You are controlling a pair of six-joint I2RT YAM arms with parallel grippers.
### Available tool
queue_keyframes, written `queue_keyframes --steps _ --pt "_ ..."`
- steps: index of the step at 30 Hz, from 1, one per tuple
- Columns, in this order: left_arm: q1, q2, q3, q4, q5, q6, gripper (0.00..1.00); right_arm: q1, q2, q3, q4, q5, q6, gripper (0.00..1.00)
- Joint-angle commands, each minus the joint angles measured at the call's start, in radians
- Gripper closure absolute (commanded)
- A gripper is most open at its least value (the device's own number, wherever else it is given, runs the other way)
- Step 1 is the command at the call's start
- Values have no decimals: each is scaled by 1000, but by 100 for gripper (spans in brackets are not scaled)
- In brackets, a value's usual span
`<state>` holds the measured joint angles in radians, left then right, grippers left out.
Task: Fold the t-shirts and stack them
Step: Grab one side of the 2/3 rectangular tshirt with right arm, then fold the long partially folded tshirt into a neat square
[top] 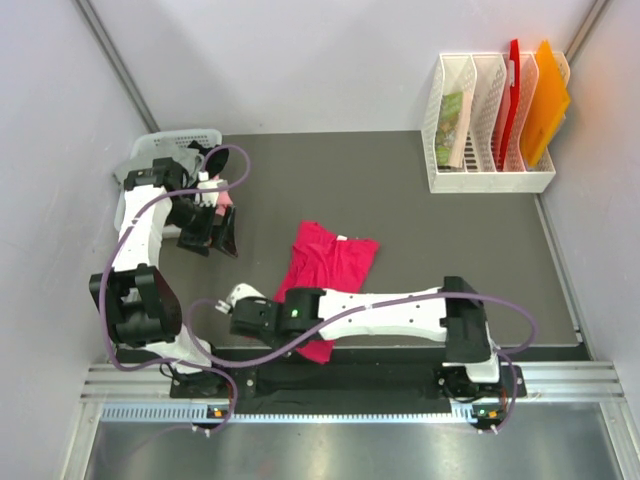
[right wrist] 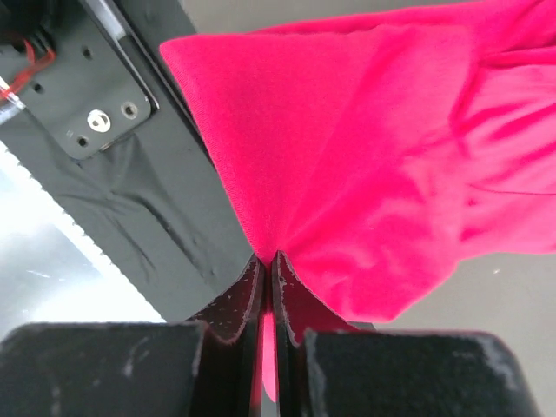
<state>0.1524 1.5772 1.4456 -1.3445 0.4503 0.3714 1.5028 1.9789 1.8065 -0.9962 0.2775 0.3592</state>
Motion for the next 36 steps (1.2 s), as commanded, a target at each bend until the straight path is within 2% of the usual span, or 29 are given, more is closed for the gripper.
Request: queue_keyframes --steps 1,5,11,18,36 --pt "7 -20 45 -28 2 26 1 -47 -115 10 -4 28 12 100" --pt "7 4 81 -45 5 27 1 -87 -129 24 -4 20 -5 100" --pt "6 32 117 -54 5 18 1 -211 -196 -85 82 -6 -37 100" --pt "7 52 119 -56 5 11 1 -349 -226 -98 122 -29 -112 100" --pt "6 75 99 -39 18 -15 1 -523 -169 -68 179 -47 -227 100"
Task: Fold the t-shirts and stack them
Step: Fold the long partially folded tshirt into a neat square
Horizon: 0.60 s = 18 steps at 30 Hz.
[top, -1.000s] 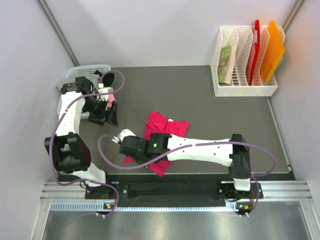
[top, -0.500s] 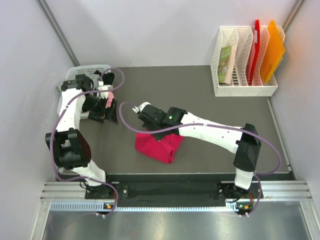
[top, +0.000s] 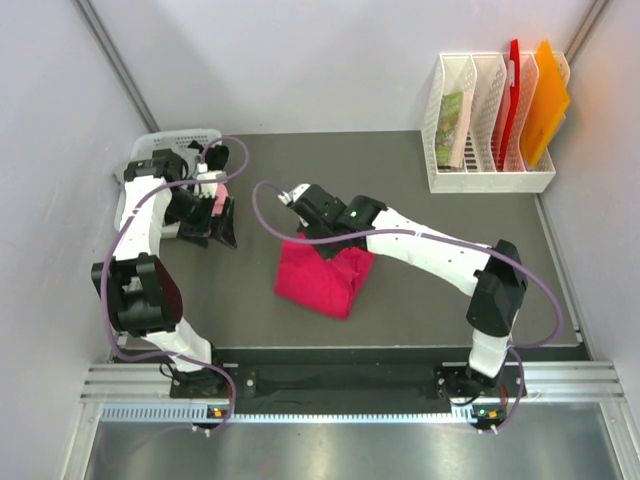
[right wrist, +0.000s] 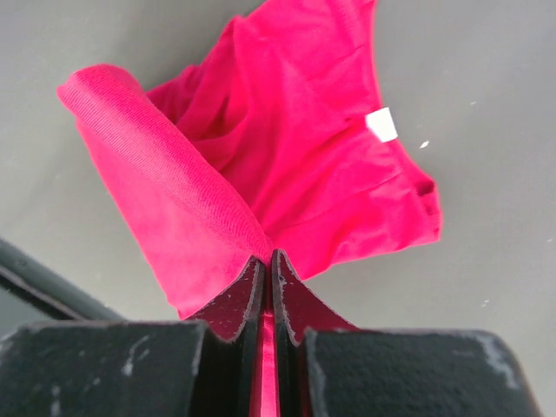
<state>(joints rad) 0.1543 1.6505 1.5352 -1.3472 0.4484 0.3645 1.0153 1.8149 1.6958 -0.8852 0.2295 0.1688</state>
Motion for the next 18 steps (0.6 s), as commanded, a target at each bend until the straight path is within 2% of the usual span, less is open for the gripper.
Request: queue_keyframes --steps 1,18 --pt "5 2 9 -38 21 -9 1 -40 0 41 69 -1 -41 100" --pt "4 -26 -43 -38 23 4 1 -162 106 -16 163 -48 -57 100"
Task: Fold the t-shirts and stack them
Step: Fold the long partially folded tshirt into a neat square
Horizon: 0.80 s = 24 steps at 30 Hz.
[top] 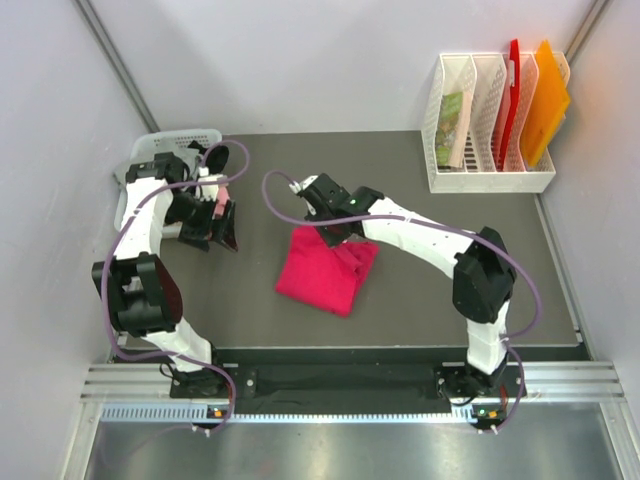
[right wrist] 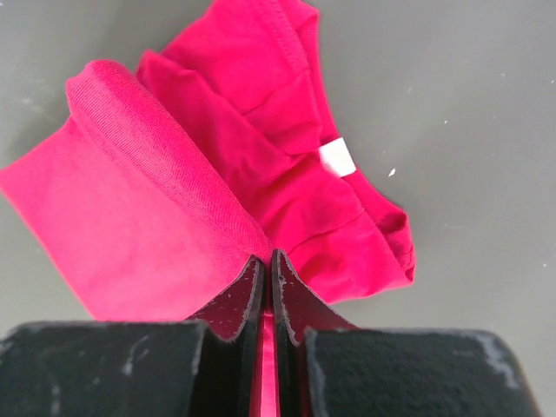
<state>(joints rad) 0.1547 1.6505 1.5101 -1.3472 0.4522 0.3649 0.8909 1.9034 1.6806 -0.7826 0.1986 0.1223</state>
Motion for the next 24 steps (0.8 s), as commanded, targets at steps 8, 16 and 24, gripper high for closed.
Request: queue_keyframes --steps 8,16,24 --pt "3 -41 -31 -53 22 16 1 -104 115 39 82 -31 -29 100" --pt "3 -55 -36 -72 31 28 1 -155 232 140 60 -31 -32 81" --pt "-18 -51 -15 -102 72 55 1 -227 281 343 -41 24 28 33"
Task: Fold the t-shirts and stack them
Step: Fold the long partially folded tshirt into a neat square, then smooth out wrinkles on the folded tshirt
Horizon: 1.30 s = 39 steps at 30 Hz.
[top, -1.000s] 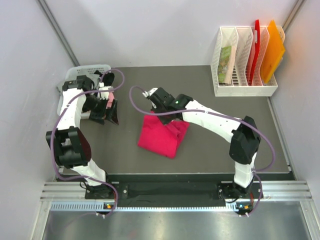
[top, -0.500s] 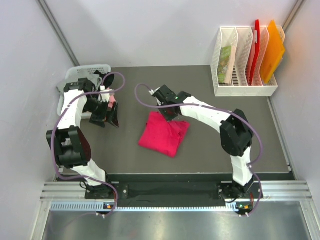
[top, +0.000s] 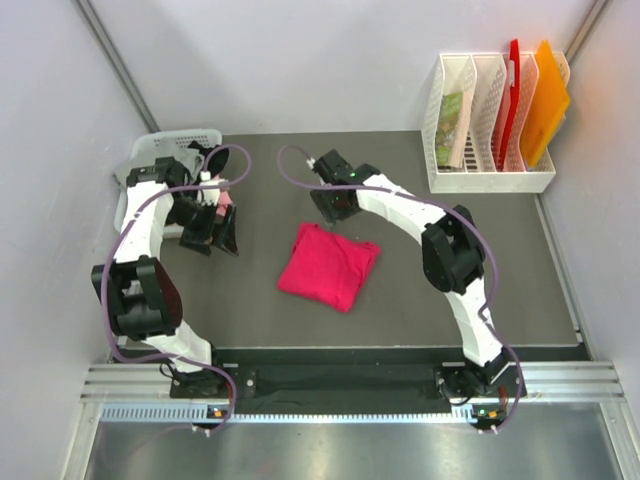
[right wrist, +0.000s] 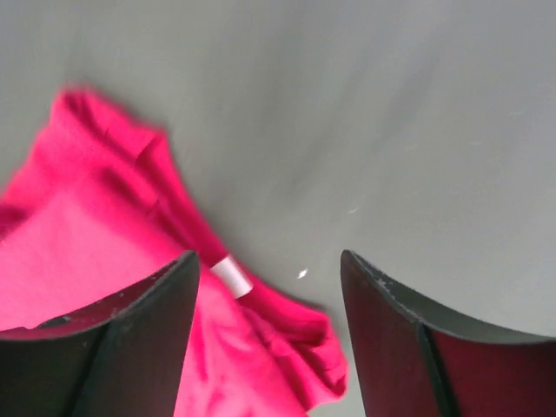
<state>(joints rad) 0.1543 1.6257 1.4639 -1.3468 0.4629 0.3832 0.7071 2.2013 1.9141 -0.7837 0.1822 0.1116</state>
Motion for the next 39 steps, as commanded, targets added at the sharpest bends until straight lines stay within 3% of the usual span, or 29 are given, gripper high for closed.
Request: queue_keyframes --steps 1,6,9,11,13,16,27,39 --pt "-28 -21 56 -121 72 43 1 -47 -23 115 -51 45 48 33" --pt "-163 -1 75 -75 82 48 1 -90 -151 10 -101 2 179 44" --pt "-284 8 64 -6 69 29 1 -150 -266 -165 -44 -176 319 46" --pt "-346 13 53 37 37 13 1 -179 -323 -328 42 -375 394 47" --pt "-426 17 41 99 17 10 1 -207 -385 -415 165 -517 489 48" --pt "-492 39 33 161 11 3 1 -209 -391 -472 198 -628 542 48" --pt "-653 118 -103 340 -23 43 1 -210 -384 -592 340 -826 715 48" --pt "-713 264 -175 483 -116 75 1 -216 -146 -579 255 -787 622 49"
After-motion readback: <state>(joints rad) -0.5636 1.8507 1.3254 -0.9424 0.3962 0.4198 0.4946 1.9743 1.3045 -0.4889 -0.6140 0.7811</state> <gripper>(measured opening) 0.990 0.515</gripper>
